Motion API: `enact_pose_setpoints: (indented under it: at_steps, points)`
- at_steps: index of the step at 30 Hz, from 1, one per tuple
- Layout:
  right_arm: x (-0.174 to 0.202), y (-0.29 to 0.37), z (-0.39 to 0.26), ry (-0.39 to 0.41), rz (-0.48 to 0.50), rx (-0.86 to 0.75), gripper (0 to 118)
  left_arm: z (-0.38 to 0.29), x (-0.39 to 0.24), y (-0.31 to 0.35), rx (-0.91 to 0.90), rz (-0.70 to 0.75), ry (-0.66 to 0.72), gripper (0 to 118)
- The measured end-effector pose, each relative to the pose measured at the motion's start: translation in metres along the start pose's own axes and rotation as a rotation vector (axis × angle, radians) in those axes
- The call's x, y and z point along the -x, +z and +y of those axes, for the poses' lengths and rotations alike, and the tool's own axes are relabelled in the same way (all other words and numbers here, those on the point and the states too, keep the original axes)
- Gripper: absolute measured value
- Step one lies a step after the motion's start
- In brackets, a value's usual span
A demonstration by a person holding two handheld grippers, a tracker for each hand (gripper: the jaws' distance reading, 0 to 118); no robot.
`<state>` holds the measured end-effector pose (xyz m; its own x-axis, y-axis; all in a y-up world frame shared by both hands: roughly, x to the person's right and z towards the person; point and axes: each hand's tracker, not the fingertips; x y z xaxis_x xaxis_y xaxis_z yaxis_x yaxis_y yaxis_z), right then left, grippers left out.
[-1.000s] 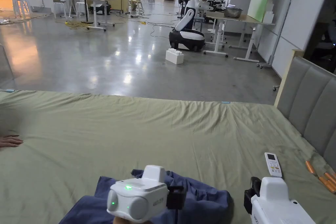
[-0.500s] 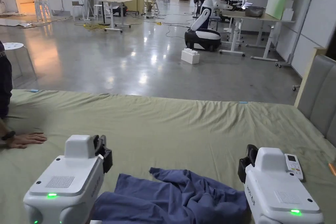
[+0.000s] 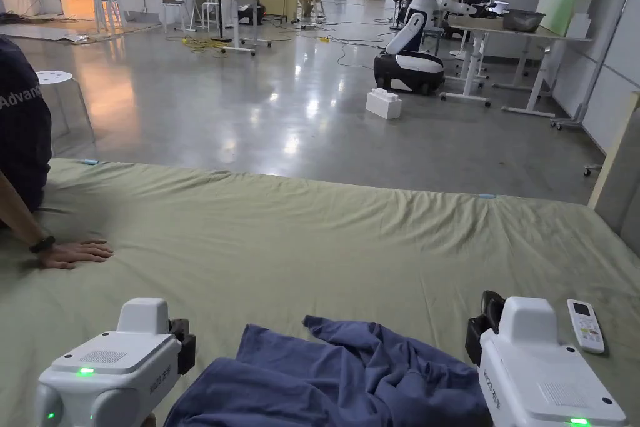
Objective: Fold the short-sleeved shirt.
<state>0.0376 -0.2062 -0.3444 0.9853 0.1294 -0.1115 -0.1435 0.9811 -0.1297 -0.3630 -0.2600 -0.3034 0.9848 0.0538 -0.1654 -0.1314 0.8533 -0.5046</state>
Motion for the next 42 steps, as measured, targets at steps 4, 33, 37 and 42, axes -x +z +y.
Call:
enact_pose_setpoints:
  at_steps: [4, 33, 37, 42]
  points:
    - [-0.004, -0.005, -0.01, 0.003, -0.004, 0.036, 0, -0.017, 0.023, -0.047, 0.27, -0.028, 0.017, 3]
    - [-0.065, -0.109, -0.084, -0.024, 0.041, 0.494, 34, -0.072, 0.025, -0.08, 0.461, 0.017, 0.007, 3]
    - [-0.072, -0.165, -0.113, 0.06, 0.076, 0.695, 79, -0.062, 0.032, -0.069, 0.421, 0.002, 0.029, 3]
    - [-0.064, -0.209, -0.15, 0.067, 0.072, 0.861, 83, -0.06, 0.034, -0.069, 0.412, 0.0, 0.043, 3]
